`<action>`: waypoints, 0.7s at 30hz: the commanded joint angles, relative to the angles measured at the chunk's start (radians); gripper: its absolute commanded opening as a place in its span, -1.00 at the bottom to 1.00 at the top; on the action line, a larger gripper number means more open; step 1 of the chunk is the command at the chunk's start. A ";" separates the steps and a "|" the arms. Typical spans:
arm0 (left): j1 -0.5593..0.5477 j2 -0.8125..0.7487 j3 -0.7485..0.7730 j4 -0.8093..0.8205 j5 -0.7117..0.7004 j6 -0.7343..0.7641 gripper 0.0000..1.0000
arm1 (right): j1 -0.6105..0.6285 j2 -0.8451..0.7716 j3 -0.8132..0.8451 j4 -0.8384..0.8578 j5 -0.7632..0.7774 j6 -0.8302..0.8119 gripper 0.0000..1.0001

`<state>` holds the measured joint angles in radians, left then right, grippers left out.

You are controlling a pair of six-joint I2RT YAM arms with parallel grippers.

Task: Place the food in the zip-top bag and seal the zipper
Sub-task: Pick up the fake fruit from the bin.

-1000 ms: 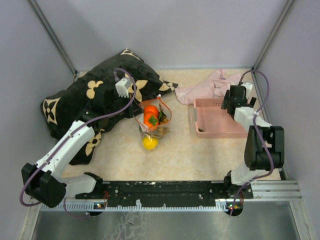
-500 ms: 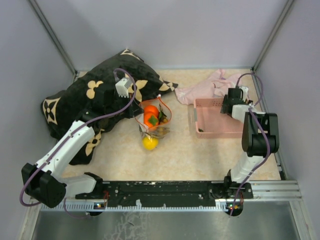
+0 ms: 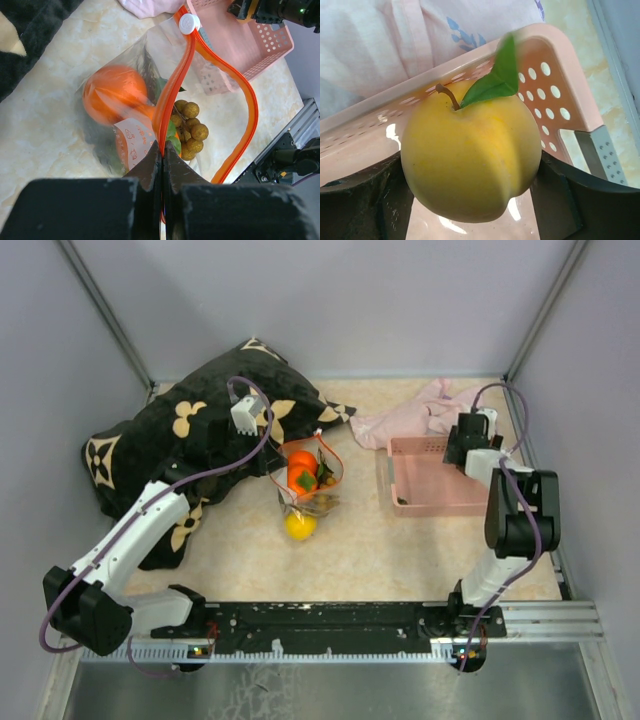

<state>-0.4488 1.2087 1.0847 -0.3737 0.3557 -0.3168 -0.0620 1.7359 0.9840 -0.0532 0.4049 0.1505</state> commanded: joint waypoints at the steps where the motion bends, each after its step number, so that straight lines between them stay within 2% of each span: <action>1: 0.007 -0.004 0.024 0.035 0.019 0.000 -1.00 | -0.007 -0.128 0.023 0.001 -0.025 0.025 0.19; 10: 0.006 -0.005 0.025 0.035 0.024 -0.001 -1.00 | 0.026 -0.332 -0.013 -0.150 -0.149 0.067 0.10; 21: 0.006 -0.005 0.025 0.035 0.023 -0.003 -1.00 | 0.251 -0.544 0.076 -0.351 -0.261 0.055 0.07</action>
<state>-0.4488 1.2087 1.0847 -0.3737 0.3603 -0.3172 0.1131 1.2800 0.9791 -0.3378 0.1978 0.2043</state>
